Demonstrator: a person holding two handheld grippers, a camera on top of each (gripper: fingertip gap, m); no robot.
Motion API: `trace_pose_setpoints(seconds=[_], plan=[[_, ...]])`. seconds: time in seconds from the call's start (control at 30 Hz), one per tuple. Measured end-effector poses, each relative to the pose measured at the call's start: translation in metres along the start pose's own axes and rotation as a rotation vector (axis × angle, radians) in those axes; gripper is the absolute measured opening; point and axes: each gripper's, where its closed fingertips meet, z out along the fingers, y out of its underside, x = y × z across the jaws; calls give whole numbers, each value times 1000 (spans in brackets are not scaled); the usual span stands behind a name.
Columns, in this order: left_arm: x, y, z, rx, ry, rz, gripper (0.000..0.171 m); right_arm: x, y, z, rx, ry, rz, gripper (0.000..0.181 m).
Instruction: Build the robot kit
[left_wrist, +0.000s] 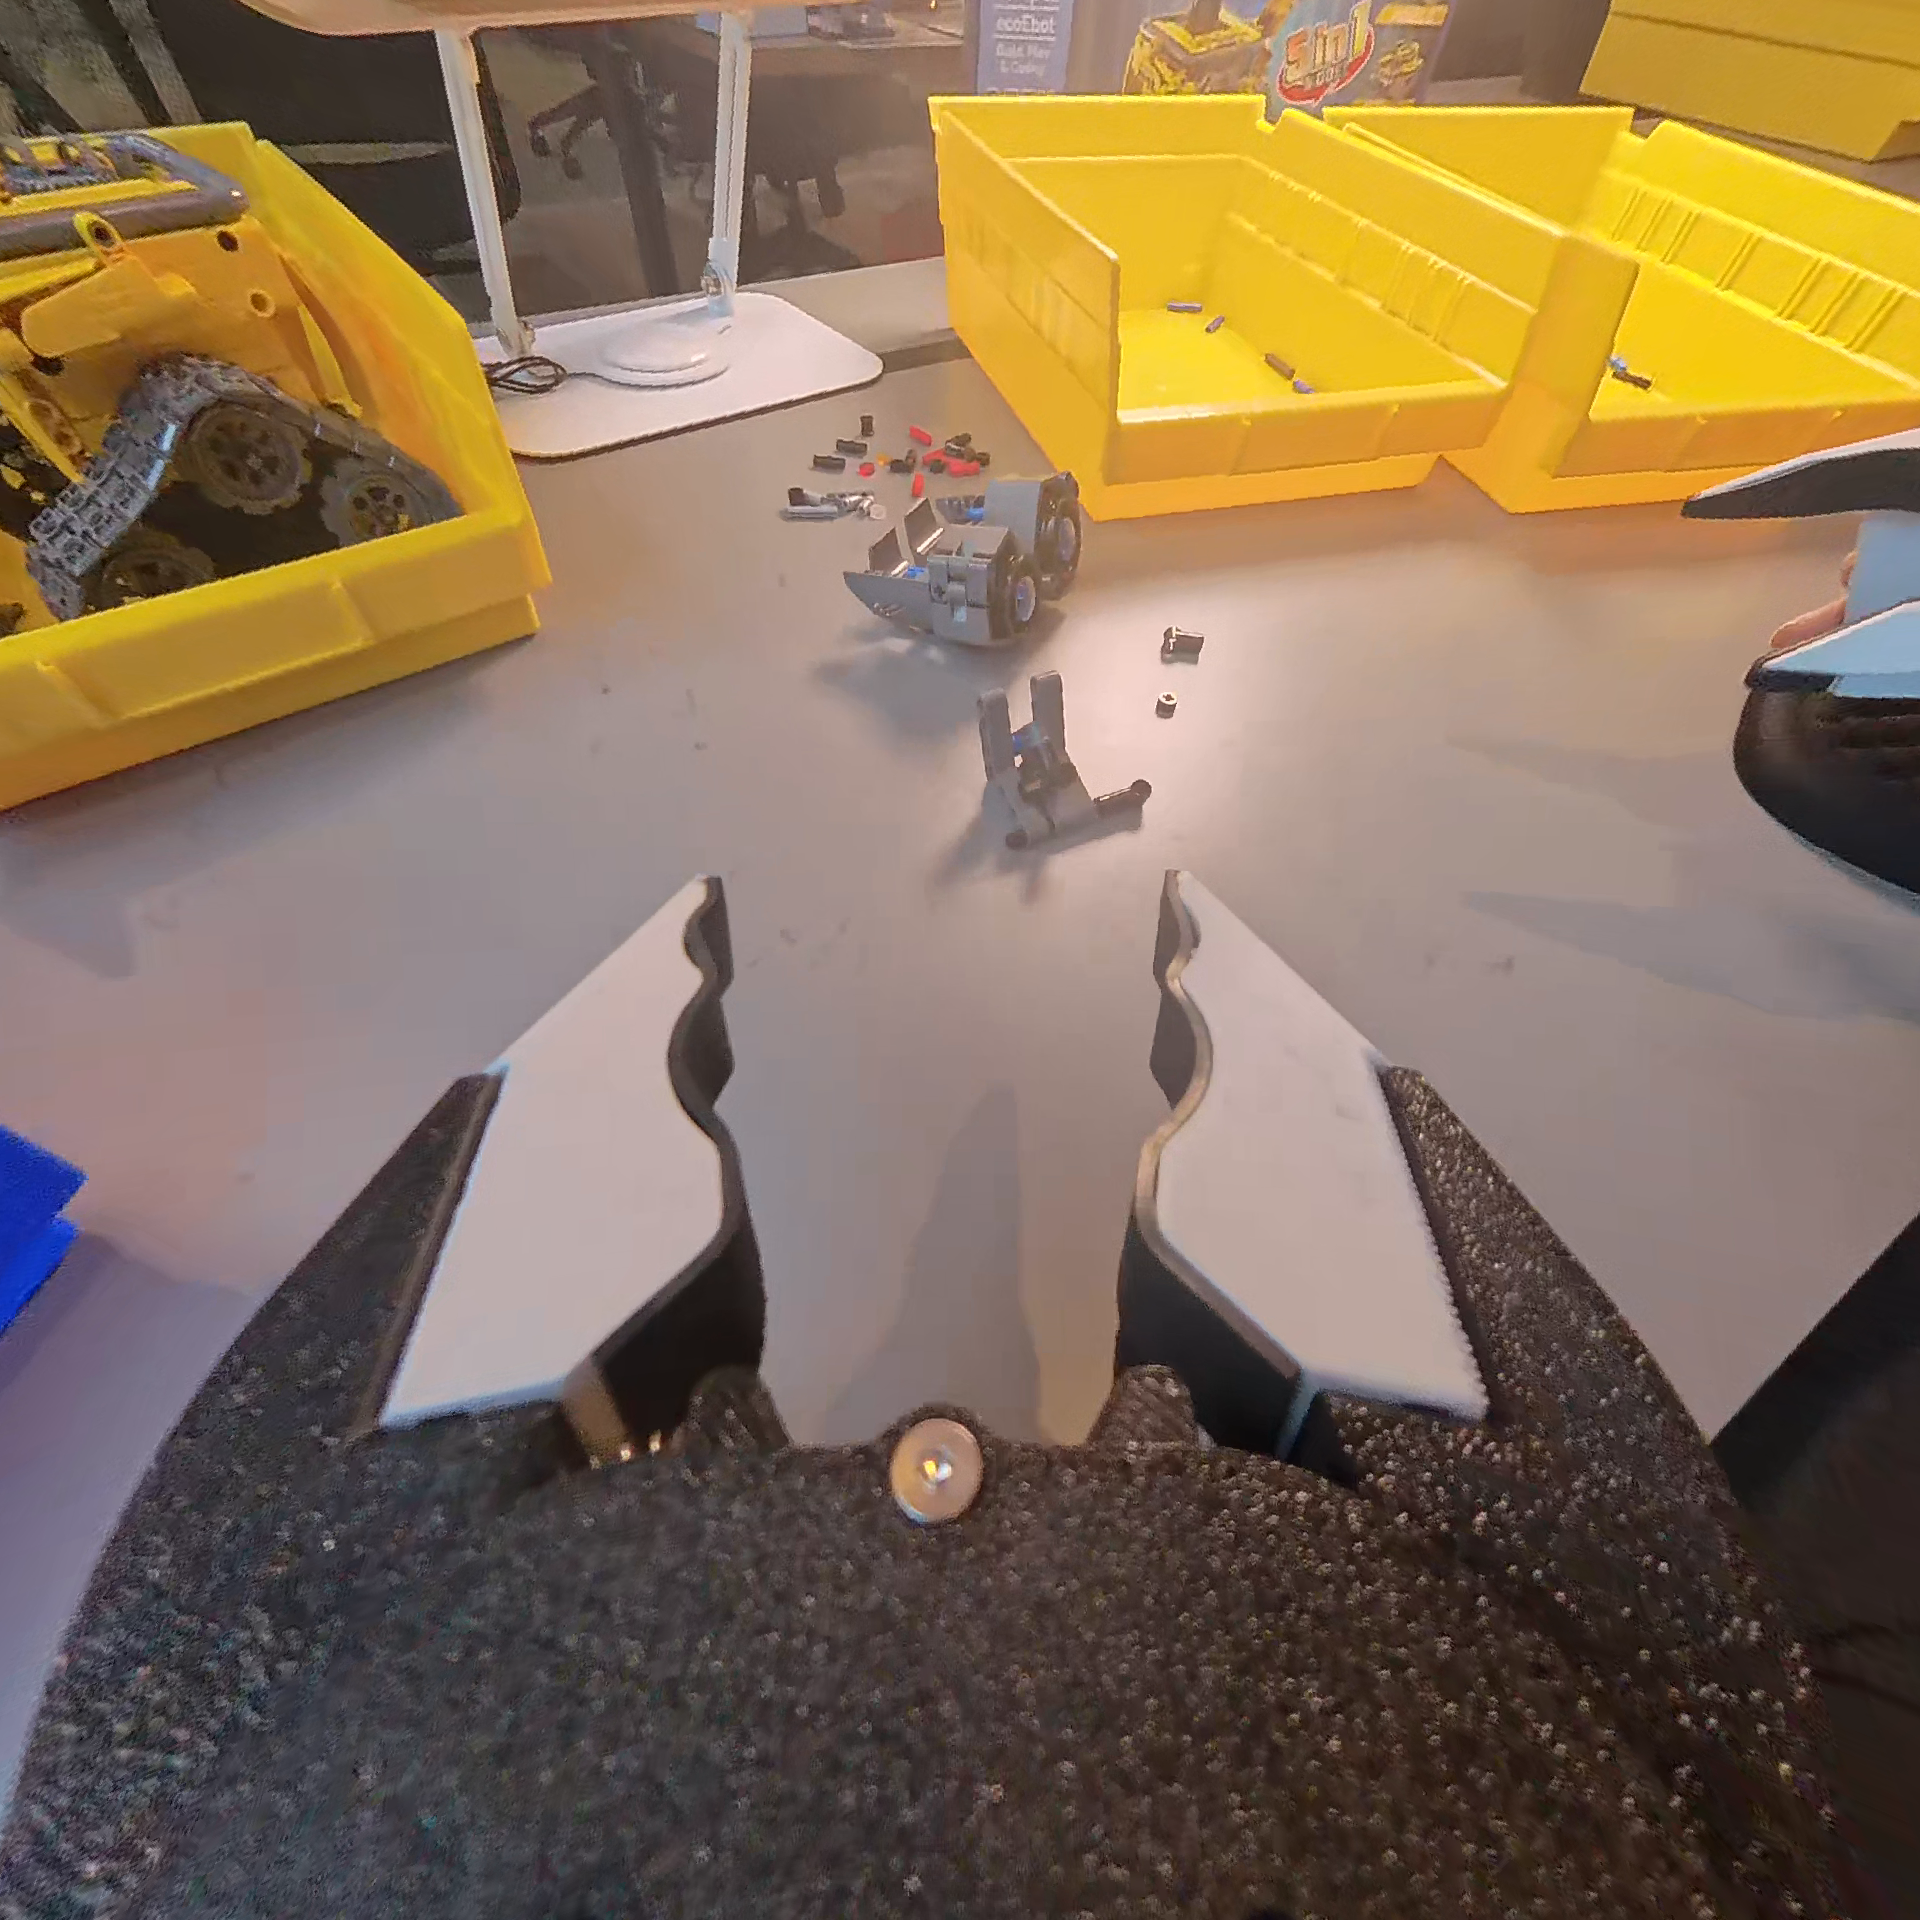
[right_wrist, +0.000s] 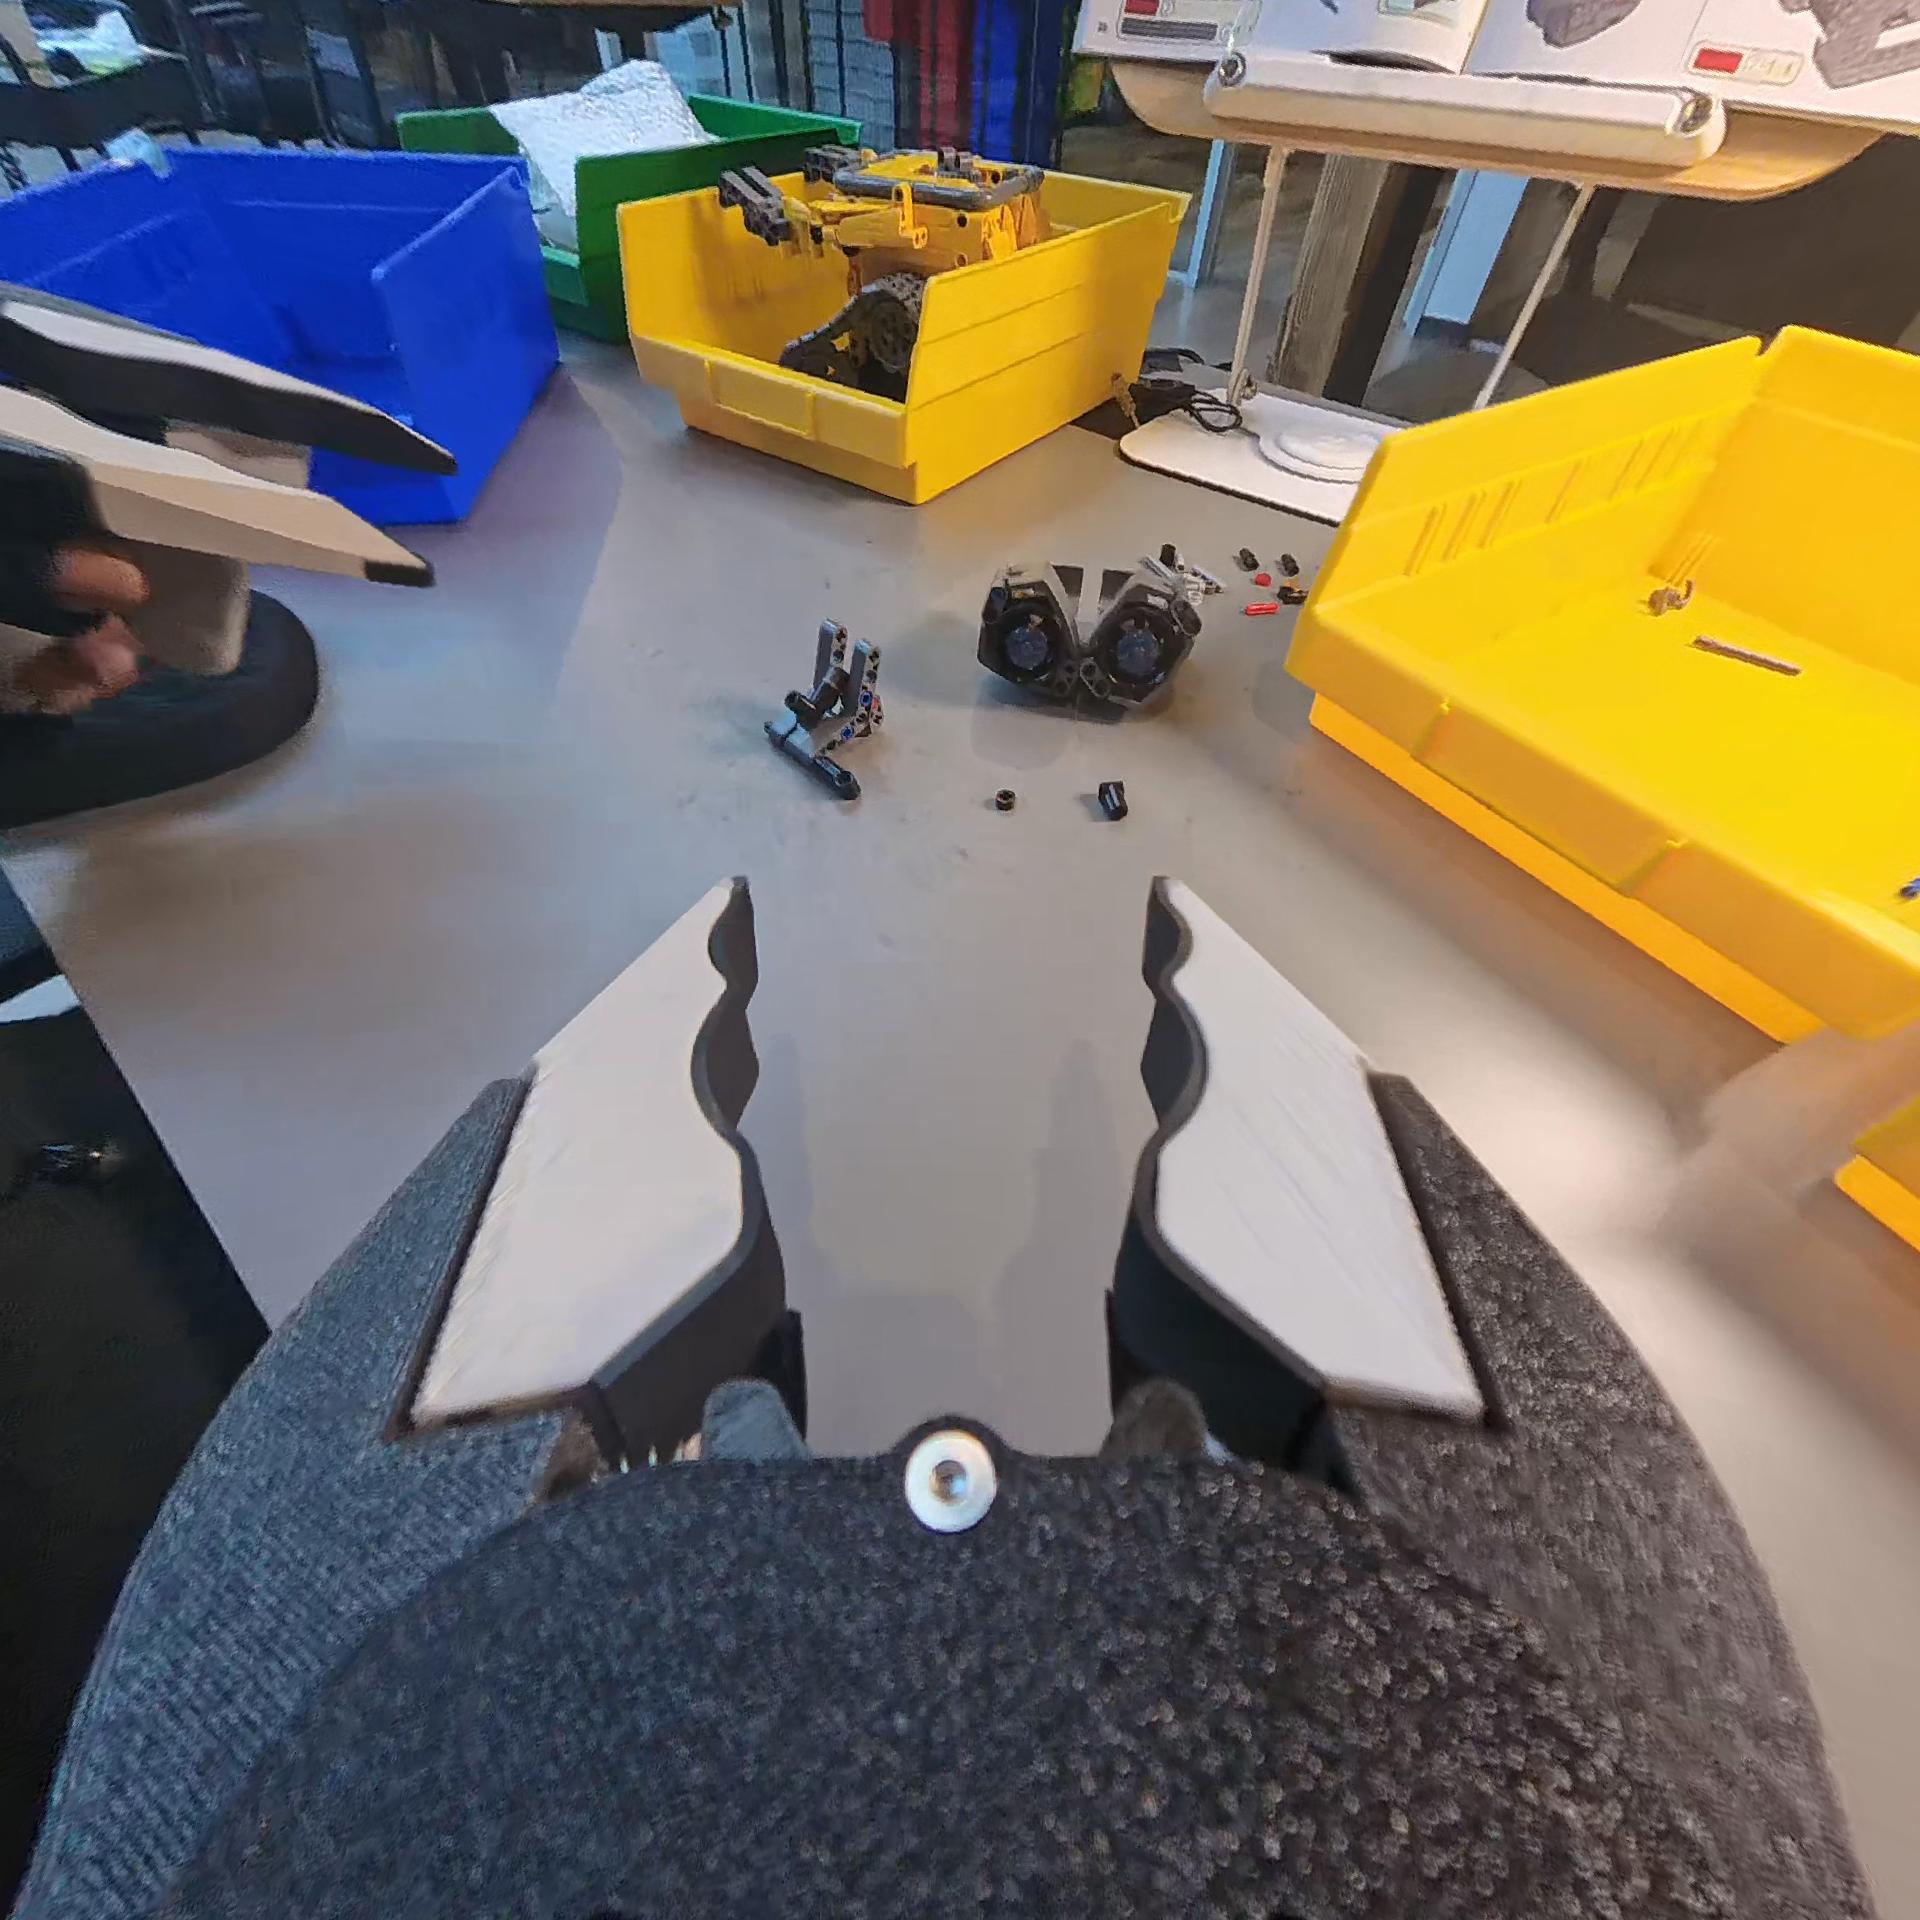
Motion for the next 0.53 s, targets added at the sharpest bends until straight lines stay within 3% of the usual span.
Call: trace_pose_setpoints(seconds=[0.13,0.33,0.43,0.53], plan=[[7,2,21,-73,-6,82,56,-36,-41,8,146,-111,-24,33],[11,-7,60,-120,-106,299,0,-150,-116,8,317,-409,-166,5],[6,-8,73,-145,-184,383,0,-204,-129,12,281,-535,-217,0],[0,-11,80,-165,-249,449,0,-222,-116,37,164,-518,-295,0]])
